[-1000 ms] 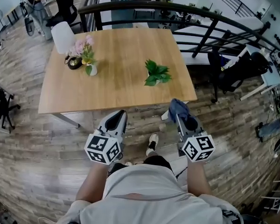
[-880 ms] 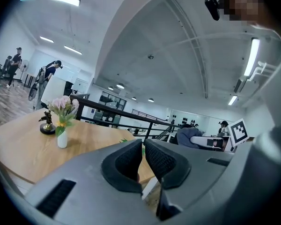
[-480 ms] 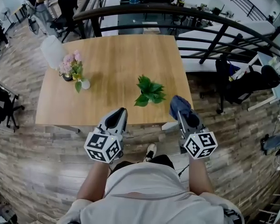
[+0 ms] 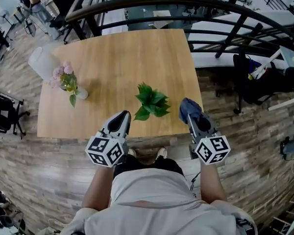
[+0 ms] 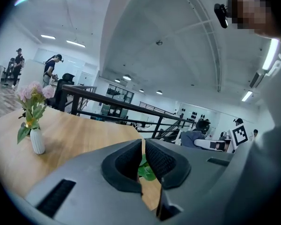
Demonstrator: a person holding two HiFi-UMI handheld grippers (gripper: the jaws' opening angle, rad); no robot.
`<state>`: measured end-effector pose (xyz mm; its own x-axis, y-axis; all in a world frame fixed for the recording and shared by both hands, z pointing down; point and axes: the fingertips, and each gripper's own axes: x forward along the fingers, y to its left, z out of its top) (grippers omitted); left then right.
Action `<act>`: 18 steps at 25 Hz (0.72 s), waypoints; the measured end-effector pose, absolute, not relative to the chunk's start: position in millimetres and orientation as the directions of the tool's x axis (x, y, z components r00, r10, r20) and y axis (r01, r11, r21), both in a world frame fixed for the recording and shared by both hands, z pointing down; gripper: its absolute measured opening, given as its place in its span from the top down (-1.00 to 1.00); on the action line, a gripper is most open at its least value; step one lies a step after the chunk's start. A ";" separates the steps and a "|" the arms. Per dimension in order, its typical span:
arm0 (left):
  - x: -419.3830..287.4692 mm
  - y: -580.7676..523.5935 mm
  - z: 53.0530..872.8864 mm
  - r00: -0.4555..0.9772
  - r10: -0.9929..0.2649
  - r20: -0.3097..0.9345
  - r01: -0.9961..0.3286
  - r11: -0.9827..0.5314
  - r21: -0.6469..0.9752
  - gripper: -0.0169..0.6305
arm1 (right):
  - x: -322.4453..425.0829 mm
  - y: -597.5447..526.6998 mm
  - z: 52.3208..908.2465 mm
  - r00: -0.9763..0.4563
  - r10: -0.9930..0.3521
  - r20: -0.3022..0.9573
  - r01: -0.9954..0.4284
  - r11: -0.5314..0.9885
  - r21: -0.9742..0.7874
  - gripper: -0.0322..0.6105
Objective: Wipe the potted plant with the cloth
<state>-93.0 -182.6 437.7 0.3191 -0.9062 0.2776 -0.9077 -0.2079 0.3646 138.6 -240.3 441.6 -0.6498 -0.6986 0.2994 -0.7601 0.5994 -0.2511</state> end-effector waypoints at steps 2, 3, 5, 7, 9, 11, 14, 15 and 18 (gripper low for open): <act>-95.8 -193.5 451.6 0.345 -0.889 0.301 -0.893 -0.212 0.398 0.85 | 132.2 -246.7 449.9 -0.642 -0.696 0.323 -0.767 0.590 -0.253 0.42; -96.6 -198.3 458.8 0.362 -0.878 0.312 -0.884 -0.218 0.414 0.85 | 128.3 -249.7 452.5 -0.637 -0.695 0.334 -0.771 0.585 -0.251 0.43; -99.3 -206.0 473.4 0.398 -0.855 0.332 -0.868 -0.234 0.437 0.85 | 119.6 -253.4 455.2 -0.623 -0.700 0.350 -0.782 0.572 -0.248 0.43; -103.9 -213.3 489.5 0.437 -0.829 0.348 -0.849 -0.254 0.463 0.85 | 111.0 -254.1 457.8 -0.602 -0.711 0.365 -0.798 0.550 -0.245 0.43; -107.7 -221.1 508.2 0.494 -0.788 0.367 -0.816 -0.274 0.509 0.85 | 101.7 -254.9 462.9 -0.579 -0.719 0.384 -0.815 0.528 -0.241 0.43; -109.3 -228.0 528.8 0.561 -0.734 0.383 -0.762 -0.276 0.586 0.84 | 92.1 -256.9 469.3 -0.557 -0.724 0.407 -0.830 0.507 -0.235 0.42; -106.3 -237.4 558.9 0.651 -0.651 0.391 -0.675 -0.260 0.691 0.73 | 78.2 -260.2 477.2 -0.535 -0.730 0.425 -0.844 0.482 -0.235 0.43; -104.5 -241.3 568.4 0.674 -0.626 0.393 -0.653 -0.256 0.713 0.64 | 73.3 -260.7 480.0 -0.533 -0.730 0.428 -0.846 0.479 -0.236 0.43; -98.6 -256.6 599.0 0.710 -0.576 0.406 -0.615 -0.226 0.756 0.62 | 65.6 -257.8 490.2 -0.522 -0.727 0.446 -0.852 0.465 -0.241 0.42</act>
<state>-98.6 -256.6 599.0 0.7098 -0.5760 0.4055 -0.6149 -0.2258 0.7556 65.6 -257.8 490.2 -0.5223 -0.7269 0.4460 -0.8522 0.4647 -0.2405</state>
